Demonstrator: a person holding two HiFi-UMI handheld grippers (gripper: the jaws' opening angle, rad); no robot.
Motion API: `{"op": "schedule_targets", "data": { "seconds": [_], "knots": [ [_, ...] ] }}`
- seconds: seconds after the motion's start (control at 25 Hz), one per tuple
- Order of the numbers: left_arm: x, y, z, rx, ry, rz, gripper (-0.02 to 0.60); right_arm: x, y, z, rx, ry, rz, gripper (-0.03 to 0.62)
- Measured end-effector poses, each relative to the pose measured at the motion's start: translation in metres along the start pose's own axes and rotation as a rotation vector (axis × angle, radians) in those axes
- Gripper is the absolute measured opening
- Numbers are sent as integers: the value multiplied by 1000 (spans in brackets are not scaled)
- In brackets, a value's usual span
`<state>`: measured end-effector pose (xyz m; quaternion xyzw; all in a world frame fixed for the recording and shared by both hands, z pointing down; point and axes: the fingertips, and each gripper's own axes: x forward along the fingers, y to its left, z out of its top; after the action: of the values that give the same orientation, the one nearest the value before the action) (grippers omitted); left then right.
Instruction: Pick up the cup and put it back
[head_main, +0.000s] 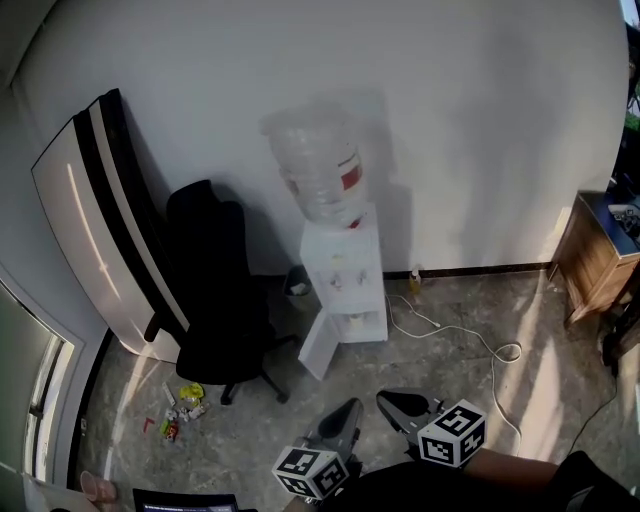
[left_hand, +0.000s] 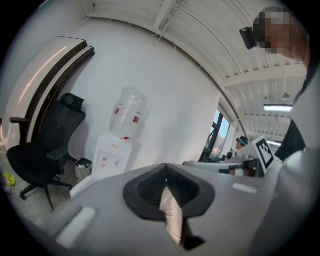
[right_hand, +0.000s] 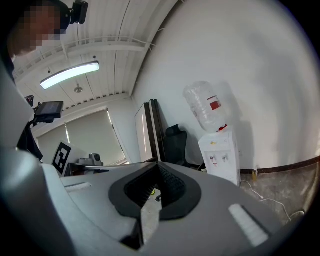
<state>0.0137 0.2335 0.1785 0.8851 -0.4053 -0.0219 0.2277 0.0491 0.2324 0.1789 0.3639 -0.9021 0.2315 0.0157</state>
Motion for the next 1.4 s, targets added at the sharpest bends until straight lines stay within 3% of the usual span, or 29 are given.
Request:
{"op": "schedule_targets", "data": {
  "seconds": [0.36,0.56,0.92,1.16,1.4],
  "knots": [
    [25,-2,-19,-24,47,40,3,-8,-30,-5,54,6,15,8],
    [56,-26,-26,-40,100,70,3,-30,-67,-3,99,5,1,8],
    [99,-54,-39,-39,105,121,3,-50,-112,6,122,14,63,8],
    [100,-39,-32,-59,77,187,3,-43,-122,11,144,2,87,11],
    [112,-8,-22,-107,46,192,3,-18,-141,20,117,27,54,22]
  ]
}}
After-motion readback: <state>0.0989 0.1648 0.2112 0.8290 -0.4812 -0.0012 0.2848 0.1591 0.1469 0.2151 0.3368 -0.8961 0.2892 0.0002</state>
